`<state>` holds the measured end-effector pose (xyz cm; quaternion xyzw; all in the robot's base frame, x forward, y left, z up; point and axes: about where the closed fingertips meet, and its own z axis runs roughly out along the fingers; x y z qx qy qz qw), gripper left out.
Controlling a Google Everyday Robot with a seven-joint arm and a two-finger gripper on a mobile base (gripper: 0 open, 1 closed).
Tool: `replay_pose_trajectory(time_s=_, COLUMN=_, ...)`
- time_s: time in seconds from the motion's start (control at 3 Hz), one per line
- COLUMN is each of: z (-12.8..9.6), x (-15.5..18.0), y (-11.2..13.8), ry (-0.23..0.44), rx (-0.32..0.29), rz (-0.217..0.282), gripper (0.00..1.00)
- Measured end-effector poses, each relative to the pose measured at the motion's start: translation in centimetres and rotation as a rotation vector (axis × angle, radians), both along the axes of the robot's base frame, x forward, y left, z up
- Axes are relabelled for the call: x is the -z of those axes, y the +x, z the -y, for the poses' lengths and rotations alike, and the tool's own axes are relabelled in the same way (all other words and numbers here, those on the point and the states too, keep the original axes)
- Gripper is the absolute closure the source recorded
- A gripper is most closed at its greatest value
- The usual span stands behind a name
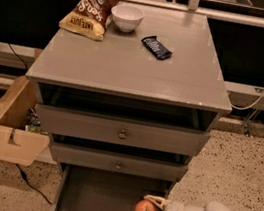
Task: Pick apple from bottom drawer and place on counter
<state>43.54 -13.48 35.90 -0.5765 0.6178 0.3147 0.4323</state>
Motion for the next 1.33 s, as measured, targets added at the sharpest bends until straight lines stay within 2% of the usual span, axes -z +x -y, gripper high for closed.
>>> replay_pose_trajectory(time_s=0.33, z=-0.1, x=-0.6, y=-0.1, ry=0.006, rx=-0.002, rz=-0.003, gripper=1.0)
replay_pose_trajectory(time_s=0.67, z=0.7, x=-6.0, y=-1.6, ry=0.007, rx=-0.022, rz=-0.005, gripper=1.0)
replay_pose_trajectory(time_s=1.0, z=1.3, x=-13.4, y=-3.1, ry=-0.021, rx=-0.043, rz=-0.004, gripper=1.0)
replay_pose_trajectory(time_s=1.33, z=2.7, x=-21.8, y=-2.9, ry=-0.062, rx=-0.043, rz=0.014, gripper=1.0)
